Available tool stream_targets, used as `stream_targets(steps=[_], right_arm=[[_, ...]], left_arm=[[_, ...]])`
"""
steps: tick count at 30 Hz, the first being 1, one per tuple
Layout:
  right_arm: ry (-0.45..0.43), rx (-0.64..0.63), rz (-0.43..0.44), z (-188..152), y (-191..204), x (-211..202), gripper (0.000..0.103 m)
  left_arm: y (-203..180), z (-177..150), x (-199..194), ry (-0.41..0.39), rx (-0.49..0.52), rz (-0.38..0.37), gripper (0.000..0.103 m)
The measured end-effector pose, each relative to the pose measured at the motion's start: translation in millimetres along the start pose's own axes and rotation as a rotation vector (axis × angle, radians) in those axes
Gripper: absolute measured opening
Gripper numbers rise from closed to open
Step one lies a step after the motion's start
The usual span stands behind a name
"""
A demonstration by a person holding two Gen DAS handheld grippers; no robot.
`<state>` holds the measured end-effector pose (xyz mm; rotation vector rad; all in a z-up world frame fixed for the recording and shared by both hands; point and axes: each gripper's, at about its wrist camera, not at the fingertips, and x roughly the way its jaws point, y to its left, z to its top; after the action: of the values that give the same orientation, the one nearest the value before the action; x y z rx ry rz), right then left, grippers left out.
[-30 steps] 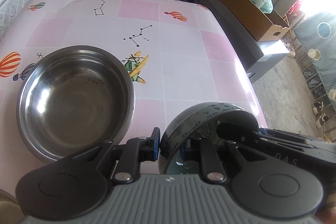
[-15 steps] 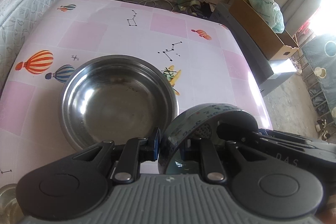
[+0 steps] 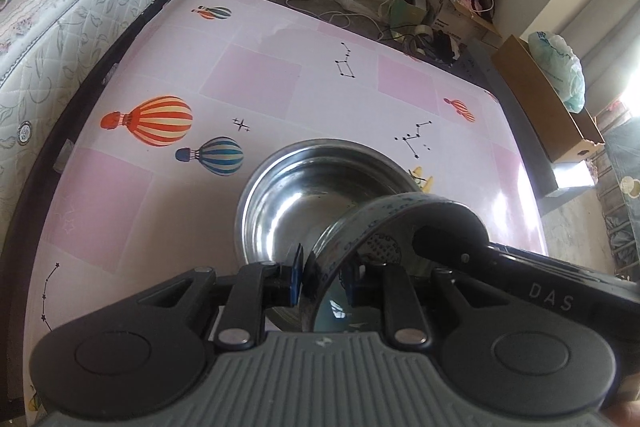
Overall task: Organize plates and bowls
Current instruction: 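Lower the teal-grey bowl into the stainless bowl with the right tool, then open the right tool to release the teal-grey bowl and withdraw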
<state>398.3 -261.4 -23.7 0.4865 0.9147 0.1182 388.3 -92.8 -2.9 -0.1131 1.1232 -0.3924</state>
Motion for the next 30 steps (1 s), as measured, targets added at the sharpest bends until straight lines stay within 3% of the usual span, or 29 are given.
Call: stream_targets(steps=[12,15,17,21,24,30], right_arm=[[0.037,-0.015,-0.053,21.0,-4.4,54.7,0.02],[0.033,-0.03,-0.071,21.1,-9.7,59.2,0.022],[0.023,-0.042,-0.068,22.4,-10.3,58.4,0.022],[0.002,-0.064,-0.092,25.4,-9.9,57.7,0.026],[-0.014,-0.031,-0.064,26.2,-14.3,54.5,0.026],[-0.064,0.007,-0.04,20.7,-15.0,30.9,0.026]], left_arm=[[10.8,12.9,37.4,0.028,-0.02,-0.003,0.02],[8.7,13.4,40.4,0.014,-0.017,-0.025,0.029],[6.1,14.4,37.7,-0.009,-0.003,-0.016,0.034],[4.9,15.3,28.4,-0.034,0.005,-0.023,0.034],[3.6,11.9,17.1,-0.055,0.02,-0.028,0.035],[2.2,-1.9,-13.7,-0.096,0.047,-0.02,0.048]])
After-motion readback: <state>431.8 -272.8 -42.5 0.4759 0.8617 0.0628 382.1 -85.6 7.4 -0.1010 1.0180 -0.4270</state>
